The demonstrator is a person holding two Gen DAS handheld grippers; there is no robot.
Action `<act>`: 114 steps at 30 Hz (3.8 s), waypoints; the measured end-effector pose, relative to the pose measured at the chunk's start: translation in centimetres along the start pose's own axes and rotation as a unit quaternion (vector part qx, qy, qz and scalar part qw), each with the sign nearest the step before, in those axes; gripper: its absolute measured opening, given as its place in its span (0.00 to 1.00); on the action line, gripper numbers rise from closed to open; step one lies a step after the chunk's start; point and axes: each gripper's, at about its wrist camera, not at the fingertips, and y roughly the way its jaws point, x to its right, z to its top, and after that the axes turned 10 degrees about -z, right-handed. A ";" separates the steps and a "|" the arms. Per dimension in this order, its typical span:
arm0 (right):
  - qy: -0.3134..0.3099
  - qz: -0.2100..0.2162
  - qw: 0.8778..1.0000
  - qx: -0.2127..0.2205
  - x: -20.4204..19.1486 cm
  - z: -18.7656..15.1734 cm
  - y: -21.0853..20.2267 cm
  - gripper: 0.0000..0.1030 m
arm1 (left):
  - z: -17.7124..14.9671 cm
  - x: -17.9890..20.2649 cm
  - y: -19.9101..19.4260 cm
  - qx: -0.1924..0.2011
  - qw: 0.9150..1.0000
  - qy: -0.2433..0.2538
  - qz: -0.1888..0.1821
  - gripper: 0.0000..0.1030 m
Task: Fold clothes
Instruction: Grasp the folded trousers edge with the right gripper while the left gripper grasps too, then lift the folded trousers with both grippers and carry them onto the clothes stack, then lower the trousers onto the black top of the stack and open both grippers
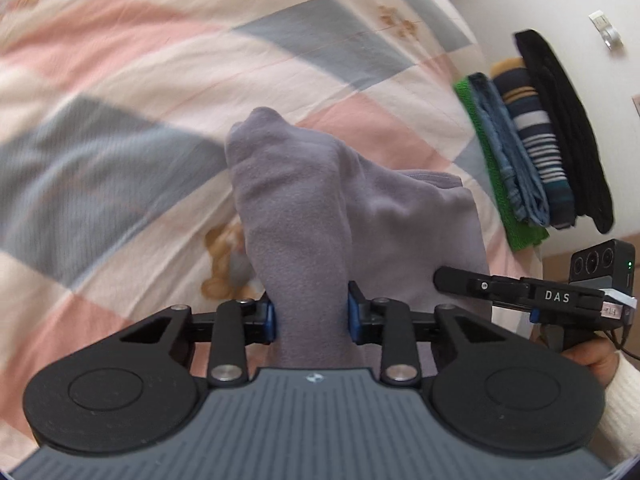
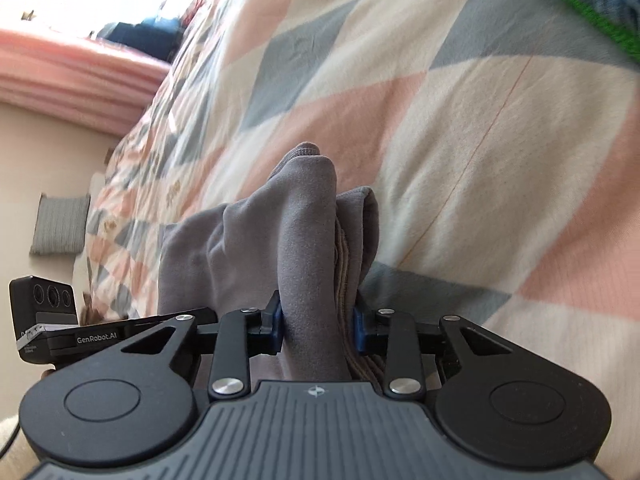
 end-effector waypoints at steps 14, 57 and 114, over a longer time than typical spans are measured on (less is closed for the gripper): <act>0.090 -0.005 0.992 0.088 -3.3 -1.6 -8.5 0.30 | 5.5 8.6 -4.6 -0.014 0.993 0.118 -0.022 0.26; 0.417 0.026 0.823 0.385 5.8 6.9 -23.7 0.30 | 24.6 42.8 12.6 -0.126 0.860 0.484 -0.101 0.26; -0.096 -0.334 0.862 0.368 4.2 10.2 -17.6 0.50 | 21.6 36.8 15.8 0.020 0.877 0.472 -0.088 0.02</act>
